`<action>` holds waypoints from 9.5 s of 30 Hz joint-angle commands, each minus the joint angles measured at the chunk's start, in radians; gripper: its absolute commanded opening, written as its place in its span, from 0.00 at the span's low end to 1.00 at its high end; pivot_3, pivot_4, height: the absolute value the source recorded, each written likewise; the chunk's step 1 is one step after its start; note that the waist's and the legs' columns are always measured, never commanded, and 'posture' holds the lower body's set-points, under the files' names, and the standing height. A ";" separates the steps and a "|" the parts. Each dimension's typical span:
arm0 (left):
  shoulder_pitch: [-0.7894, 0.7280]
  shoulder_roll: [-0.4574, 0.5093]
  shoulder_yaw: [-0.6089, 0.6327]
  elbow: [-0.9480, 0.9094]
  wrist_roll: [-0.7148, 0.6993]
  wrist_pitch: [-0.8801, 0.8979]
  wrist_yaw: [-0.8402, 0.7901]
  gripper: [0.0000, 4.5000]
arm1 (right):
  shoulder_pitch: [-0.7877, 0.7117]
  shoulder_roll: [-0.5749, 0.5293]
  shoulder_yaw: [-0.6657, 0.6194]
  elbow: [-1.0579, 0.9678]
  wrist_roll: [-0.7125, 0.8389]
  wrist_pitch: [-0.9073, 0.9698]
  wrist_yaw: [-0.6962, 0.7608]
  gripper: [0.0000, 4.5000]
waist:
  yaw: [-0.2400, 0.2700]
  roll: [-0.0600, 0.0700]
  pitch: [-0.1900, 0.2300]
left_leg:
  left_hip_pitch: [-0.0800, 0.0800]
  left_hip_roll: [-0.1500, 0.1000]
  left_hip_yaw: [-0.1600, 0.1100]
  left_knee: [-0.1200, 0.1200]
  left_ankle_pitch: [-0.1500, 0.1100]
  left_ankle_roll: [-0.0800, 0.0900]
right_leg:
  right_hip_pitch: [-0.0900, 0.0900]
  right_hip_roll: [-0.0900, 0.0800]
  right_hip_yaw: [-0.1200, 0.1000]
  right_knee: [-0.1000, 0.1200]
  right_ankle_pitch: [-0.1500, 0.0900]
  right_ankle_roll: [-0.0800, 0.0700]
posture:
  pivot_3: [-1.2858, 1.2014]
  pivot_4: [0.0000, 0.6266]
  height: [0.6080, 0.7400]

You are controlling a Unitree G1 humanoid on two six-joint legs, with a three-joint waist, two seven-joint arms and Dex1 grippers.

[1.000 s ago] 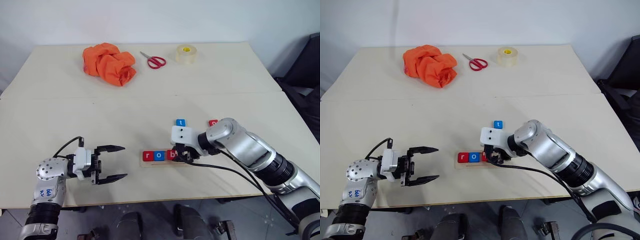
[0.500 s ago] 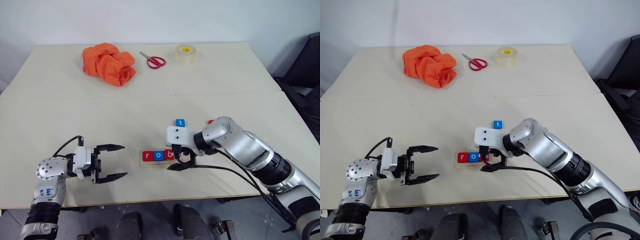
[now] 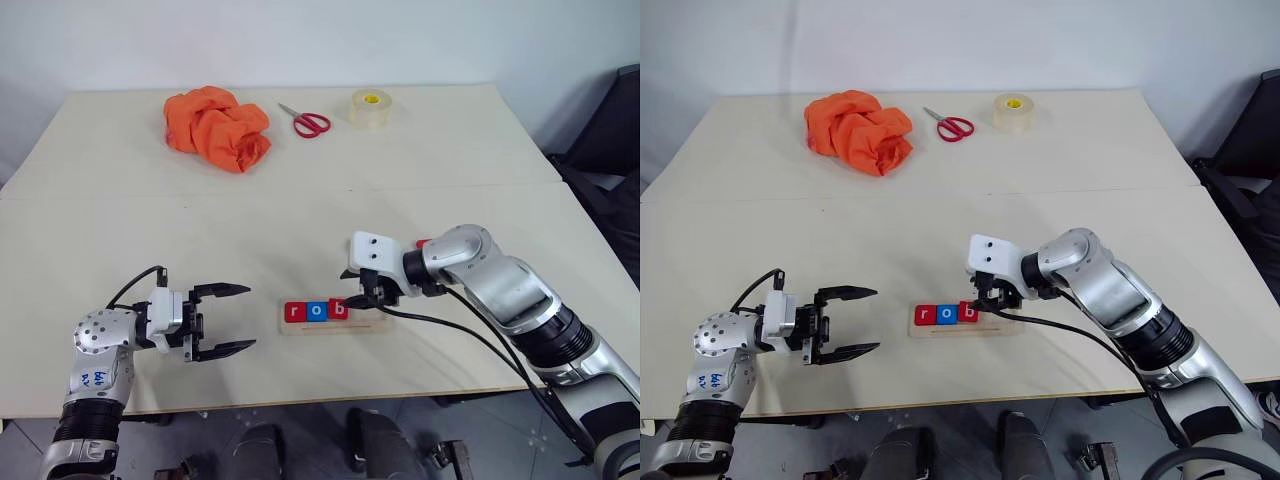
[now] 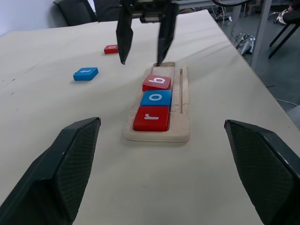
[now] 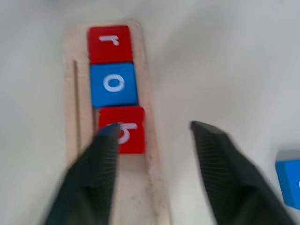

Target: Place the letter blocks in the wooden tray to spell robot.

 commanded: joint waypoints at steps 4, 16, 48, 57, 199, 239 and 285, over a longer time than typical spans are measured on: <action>0.022 0.003 0.017 -0.025 -0.017 -0.006 0.007 1.00 | -0.007 0.032 0.006 0.075 -0.050 -0.088 0.007 0.00 | 0.000 0.000 0.000 | 0.000 0.000 0.000 0.000 0.000 0.000 | 0.000 0.000 0.000 0.000 0.000 0.000 | 0.52 0.24 1.00; 0.043 0.008 0.023 -0.043 -0.016 -0.006 0.028 1.00 | 0.023 0.072 0.023 0.054 -0.067 -0.095 0.038 0.00 | 0.000 0.000 0.000 | 0.000 0.000 0.000 0.000 0.000 0.000 | 0.000 0.000 0.000 0.001 0.000 0.000 | 0.52 0.24 1.00; -0.106 -0.024 -0.011 0.140 -0.002 -0.033 -0.057 1.00 | 0.650 -0.038 -0.848 -0.128 0.122 -0.061 -0.337 0.99 | 0.018 0.000 0.000 | 0.001 0.000 0.001 0.001 0.000 0.000 | 0.001 0.000 0.001 0.001 0.000 0.000 | 0.52 0.24 1.00; -0.109 -0.010 -0.002 0.139 -0.005 -0.015 -0.061 1.00 | 0.778 0.009 -0.953 -0.212 0.207 -0.083 -0.381 0.99 | 0.027 0.000 0.000 | 0.002 0.000 0.001 0.001 0.001 0.000 | 0.001 0.001 0.001 0.001 0.000 0.000 | 0.52 0.24 1.00; 0.088 -0.030 0.023 -0.101 -0.031 0.011 0.040 1.00 | 0.032 -0.123 -0.023 -0.137 0.034 0.151 0.084 0.32 | 0.002 -0.002 -0.001 | 0.001 0.000 0.000 0.000 0.002 0.000 | 0.000 -0.001 0.001 0.002 0.000 -0.001 | 0.52 0.24 1.00; 0.083 -0.032 0.024 -0.098 -0.023 0.001 0.081 1.00 | 0.021 -0.089 -0.042 -0.104 0.008 0.072 0.105 0.99 | 0.001 -0.002 -0.001 | 0.001 0.000 0.000 0.000 0.002 0.000 | 0.000 -0.001 0.001 0.002 0.000 -0.001 | 0.52 0.24 1.00; 0.068 -0.035 0.012 -0.093 -0.023 0.010 0.075 1.00 | 0.161 -0.084 -0.109 0.020 0.016 -0.103 0.096 0.00 | 0.000 -0.002 -0.001 | 0.001 0.000 0.000 0.000 0.002 -0.001 | 0.000 0.000 0.000 0.002 0.000 -0.001 | 0.52 0.24 1.00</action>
